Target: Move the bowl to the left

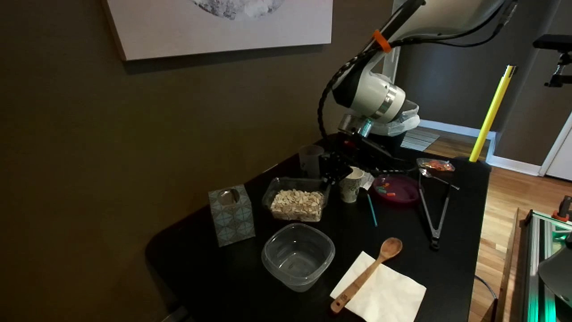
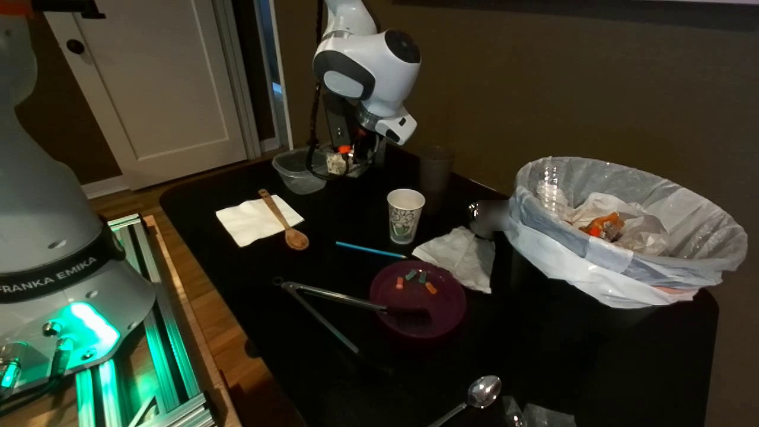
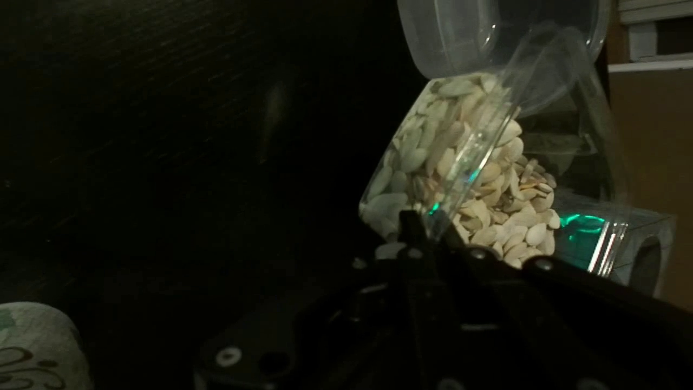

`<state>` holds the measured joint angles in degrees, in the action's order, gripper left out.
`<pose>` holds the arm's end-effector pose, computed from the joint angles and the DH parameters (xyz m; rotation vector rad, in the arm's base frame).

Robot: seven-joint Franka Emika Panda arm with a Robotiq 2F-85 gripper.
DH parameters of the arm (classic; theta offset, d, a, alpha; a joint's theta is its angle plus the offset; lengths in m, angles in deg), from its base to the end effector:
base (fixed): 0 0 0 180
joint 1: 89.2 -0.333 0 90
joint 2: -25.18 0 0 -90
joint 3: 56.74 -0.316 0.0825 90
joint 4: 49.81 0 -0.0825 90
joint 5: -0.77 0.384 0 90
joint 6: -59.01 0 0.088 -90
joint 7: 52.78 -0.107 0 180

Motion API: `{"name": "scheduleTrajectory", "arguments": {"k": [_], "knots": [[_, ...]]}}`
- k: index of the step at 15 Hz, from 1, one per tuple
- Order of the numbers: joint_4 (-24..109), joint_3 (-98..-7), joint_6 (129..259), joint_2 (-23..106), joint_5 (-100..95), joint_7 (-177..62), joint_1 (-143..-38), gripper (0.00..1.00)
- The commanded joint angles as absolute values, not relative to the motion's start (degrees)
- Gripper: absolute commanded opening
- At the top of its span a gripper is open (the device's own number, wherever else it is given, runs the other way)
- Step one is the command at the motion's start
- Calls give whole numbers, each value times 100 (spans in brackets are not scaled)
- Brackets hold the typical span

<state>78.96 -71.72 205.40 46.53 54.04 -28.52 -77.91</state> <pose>0.5316 0.0268 0.1958 -2.5310 0.4349 -0.0302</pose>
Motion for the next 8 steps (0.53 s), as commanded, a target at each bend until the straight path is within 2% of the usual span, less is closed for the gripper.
{"name": "scheduleTrajectory", "arguments": {"k": [1, 8], "knots": [[8708, -7066, 20485, 3739, 6399, -1994, -7921, 2], [10061, -6432, 19844, 2347, 6580, -724, -8337, 2]]}}
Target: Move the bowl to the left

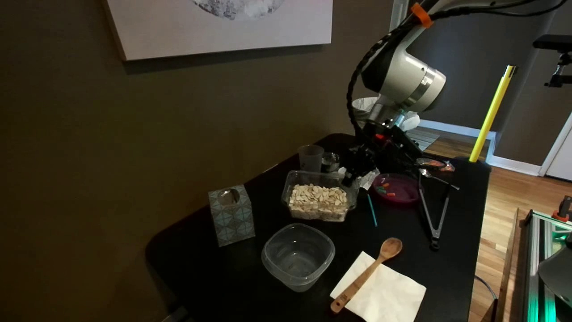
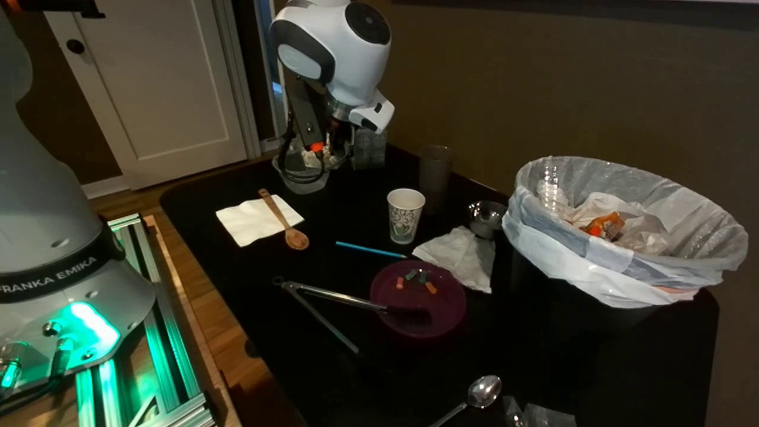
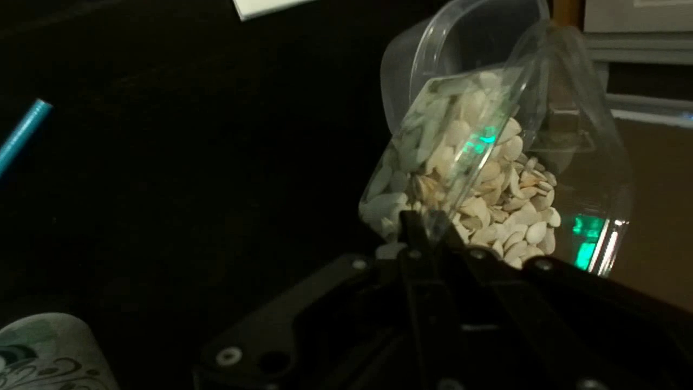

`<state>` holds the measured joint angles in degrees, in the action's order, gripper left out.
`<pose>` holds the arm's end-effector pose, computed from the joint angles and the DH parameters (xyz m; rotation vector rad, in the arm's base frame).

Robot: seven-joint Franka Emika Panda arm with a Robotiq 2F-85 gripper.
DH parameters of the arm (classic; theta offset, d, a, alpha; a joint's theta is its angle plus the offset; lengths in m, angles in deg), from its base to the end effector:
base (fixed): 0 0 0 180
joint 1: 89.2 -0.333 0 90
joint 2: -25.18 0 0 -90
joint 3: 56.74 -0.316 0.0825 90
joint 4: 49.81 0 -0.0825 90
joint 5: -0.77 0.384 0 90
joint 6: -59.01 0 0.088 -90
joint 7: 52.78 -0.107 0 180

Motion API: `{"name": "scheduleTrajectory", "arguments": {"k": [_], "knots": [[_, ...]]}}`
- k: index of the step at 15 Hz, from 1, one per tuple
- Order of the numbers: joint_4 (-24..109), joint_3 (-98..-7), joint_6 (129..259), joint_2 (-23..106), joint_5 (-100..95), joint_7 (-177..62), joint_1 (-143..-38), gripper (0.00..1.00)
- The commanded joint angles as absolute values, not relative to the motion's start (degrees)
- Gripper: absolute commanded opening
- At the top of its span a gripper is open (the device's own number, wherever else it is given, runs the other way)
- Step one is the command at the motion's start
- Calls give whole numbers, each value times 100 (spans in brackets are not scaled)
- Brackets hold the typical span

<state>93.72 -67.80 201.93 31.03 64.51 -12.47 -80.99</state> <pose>0.4533 0.0190 0.2334 -2.5091 0.2563 -0.1292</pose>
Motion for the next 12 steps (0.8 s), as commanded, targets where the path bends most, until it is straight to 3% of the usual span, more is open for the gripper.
{"name": "scheduleTrajectory", "arguments": {"k": [1, 3, 8, 9, 12], "knots": [[10178, -6342, 19796, 2257, 6429, -769, -8415, 2], [9912, -6213, 19881, 2587, 6340, -878, -8544, 8], [10090, -6166, 19807, 2426, 6190, -858, -8670, 8], [10185, -6165, 19783, 2301, 6184, -704, -8677, 2], [10454, -5952, 19357, 1999, 6139, 83, -8639, 2]]}}
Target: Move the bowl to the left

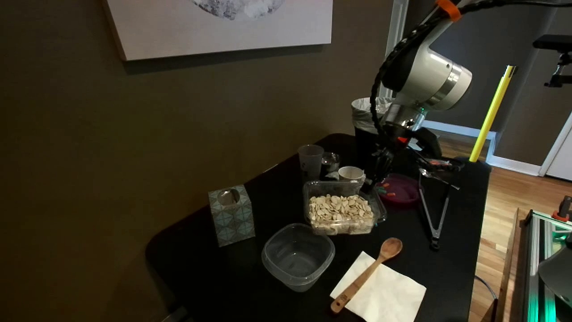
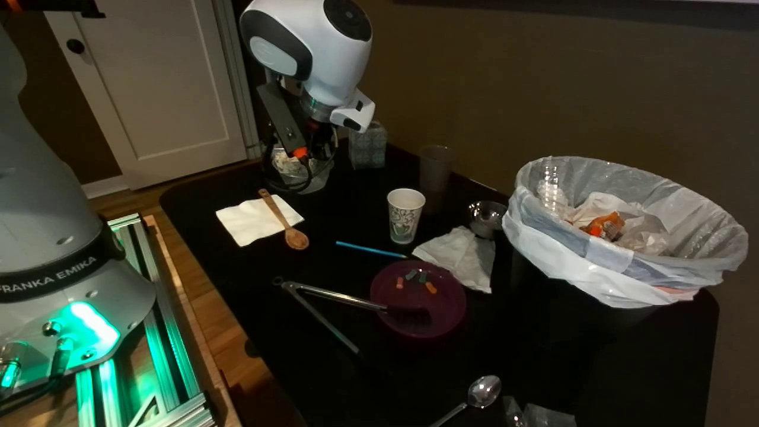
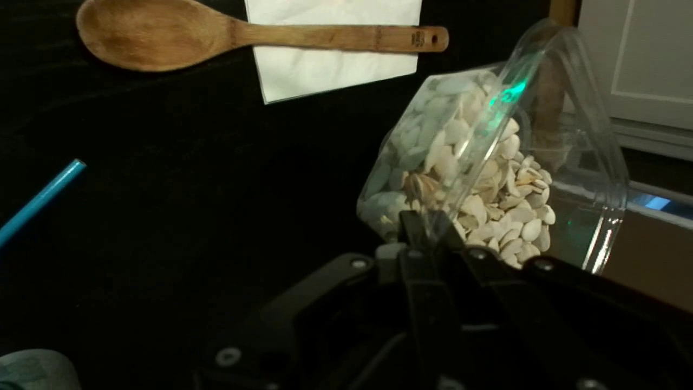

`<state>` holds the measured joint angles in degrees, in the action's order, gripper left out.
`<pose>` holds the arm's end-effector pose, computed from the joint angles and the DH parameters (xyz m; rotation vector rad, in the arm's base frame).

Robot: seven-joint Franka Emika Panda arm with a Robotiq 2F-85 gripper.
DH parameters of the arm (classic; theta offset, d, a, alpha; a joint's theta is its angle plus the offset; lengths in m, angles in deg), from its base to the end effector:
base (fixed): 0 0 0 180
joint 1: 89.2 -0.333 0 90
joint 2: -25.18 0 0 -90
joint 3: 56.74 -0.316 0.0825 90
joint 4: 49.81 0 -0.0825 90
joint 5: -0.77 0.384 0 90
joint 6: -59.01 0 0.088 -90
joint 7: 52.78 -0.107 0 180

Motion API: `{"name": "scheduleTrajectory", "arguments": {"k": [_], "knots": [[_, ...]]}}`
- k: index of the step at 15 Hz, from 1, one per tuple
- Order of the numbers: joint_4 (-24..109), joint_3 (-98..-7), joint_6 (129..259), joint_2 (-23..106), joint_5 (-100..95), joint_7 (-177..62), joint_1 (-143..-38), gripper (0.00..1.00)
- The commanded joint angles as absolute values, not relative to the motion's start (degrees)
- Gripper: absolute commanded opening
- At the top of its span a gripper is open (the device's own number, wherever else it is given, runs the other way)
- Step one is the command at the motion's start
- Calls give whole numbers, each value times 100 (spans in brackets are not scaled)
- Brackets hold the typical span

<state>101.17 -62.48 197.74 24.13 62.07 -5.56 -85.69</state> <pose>0.4076 0.0196 0.2385 -2.5176 0.0478 -0.0958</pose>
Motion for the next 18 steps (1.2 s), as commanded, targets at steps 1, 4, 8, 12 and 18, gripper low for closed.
{"name": "scheduleTrajectory", "arguments": {"k": [1, 4, 8, 12, 18], "knots": [[10591, -5859, 19185, 1861, 6072, 371, -8605, 2], [10973, -5612, 18837, 1589, 5616, 998, -8562, 2], [10840, -5582, 19061, 2074, 5031, 905, -8678, 2], [10832, -5571, 19150, 2154, 5123, 876, -8735, 8], [10800, -5635, 19085, 2290, 5117, 1118, -8828, 2]]}}
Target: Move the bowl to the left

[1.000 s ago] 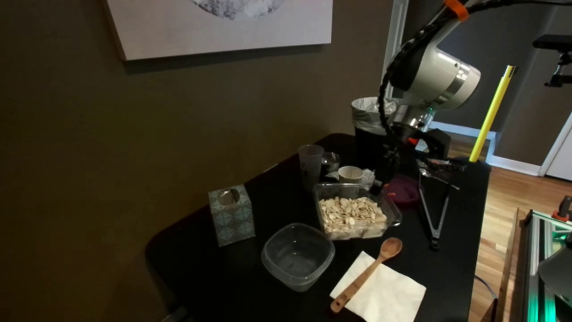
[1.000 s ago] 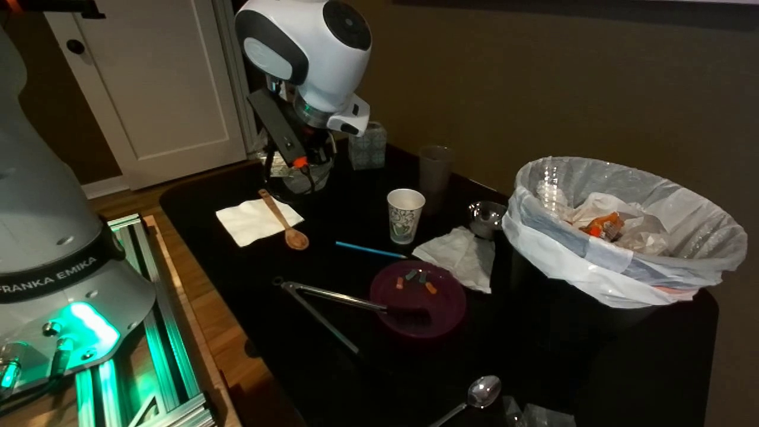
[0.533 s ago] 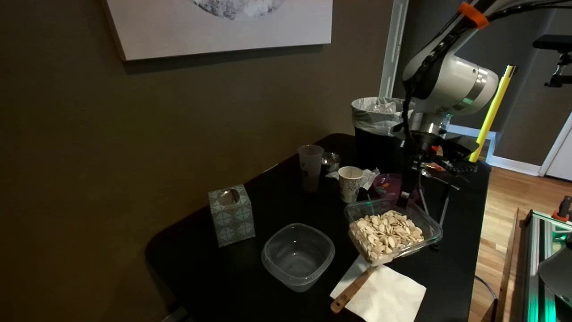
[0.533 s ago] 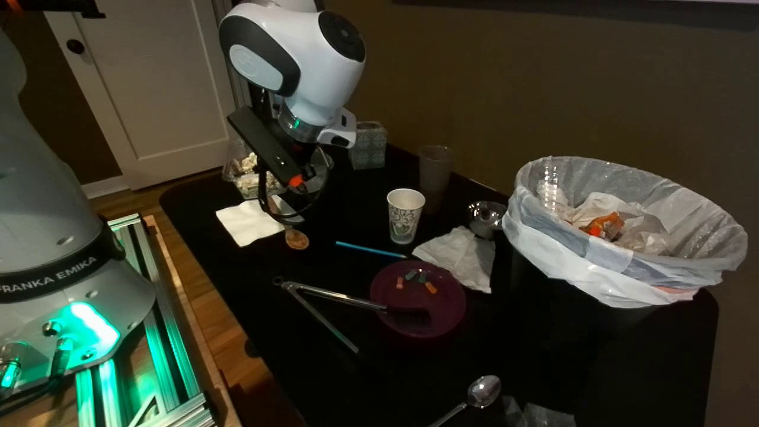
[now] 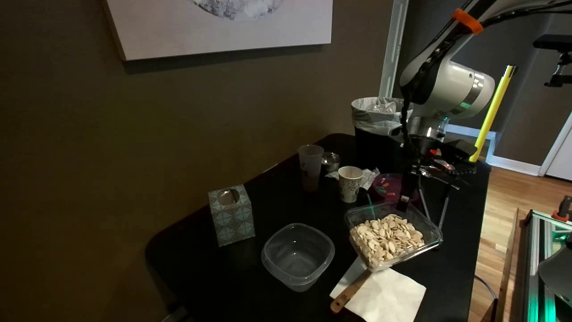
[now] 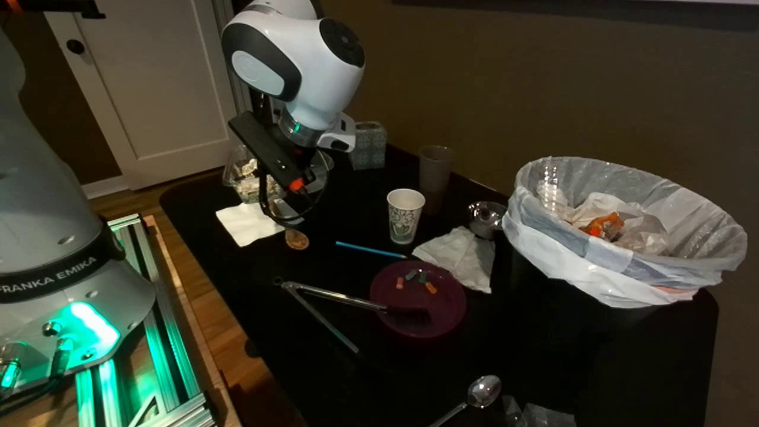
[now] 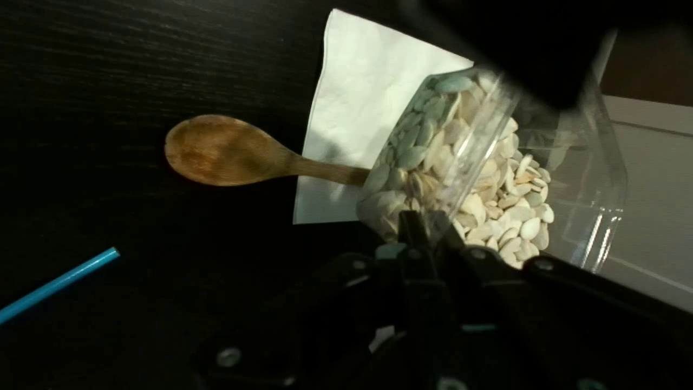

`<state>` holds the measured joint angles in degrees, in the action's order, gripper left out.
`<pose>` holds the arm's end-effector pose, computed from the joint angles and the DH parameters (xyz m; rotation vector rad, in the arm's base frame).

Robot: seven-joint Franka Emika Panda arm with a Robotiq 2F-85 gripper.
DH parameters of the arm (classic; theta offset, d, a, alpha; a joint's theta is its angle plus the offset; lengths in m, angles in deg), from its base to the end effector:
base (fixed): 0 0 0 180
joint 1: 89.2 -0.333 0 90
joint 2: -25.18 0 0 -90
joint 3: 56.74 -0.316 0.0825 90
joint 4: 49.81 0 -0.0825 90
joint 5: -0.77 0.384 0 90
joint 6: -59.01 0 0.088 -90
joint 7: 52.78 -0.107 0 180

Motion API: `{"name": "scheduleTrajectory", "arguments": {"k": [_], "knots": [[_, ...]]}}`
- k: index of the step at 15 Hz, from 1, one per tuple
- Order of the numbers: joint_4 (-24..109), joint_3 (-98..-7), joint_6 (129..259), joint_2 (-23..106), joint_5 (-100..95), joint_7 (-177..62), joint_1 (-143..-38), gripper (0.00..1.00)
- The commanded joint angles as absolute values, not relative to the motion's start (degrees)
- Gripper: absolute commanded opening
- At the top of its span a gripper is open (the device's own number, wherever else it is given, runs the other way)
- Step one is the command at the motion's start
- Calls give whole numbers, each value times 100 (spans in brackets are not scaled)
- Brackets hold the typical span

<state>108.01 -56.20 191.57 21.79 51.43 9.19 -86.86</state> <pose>0.3523 -0.0027 0.2135 -2.4906 -0.3662 0.0217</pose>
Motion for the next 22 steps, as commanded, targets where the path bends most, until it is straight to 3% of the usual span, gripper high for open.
{"name": "scheduleTrajectory", "arguments": {"k": [1, 10, 11, 14, 15, 22], "knots": [[10802, -5695, 19006, 2387, 5143, 1302, -8907, 2], [10581, -6538, 19255, 3324, 5524, 1320, -9642, 2], [10725, -6463, 19169, 3095, 5356, 1379, -9553, 8], [10626, -6549, 19200, 3263, 5407, 1345, -9608, 8], [10611, -6548, 19201, 3280, 5407, 1345, -9603, 2], [9880, -7034, 19618, 4121, 6111, 1329, -9970, 2]]}}
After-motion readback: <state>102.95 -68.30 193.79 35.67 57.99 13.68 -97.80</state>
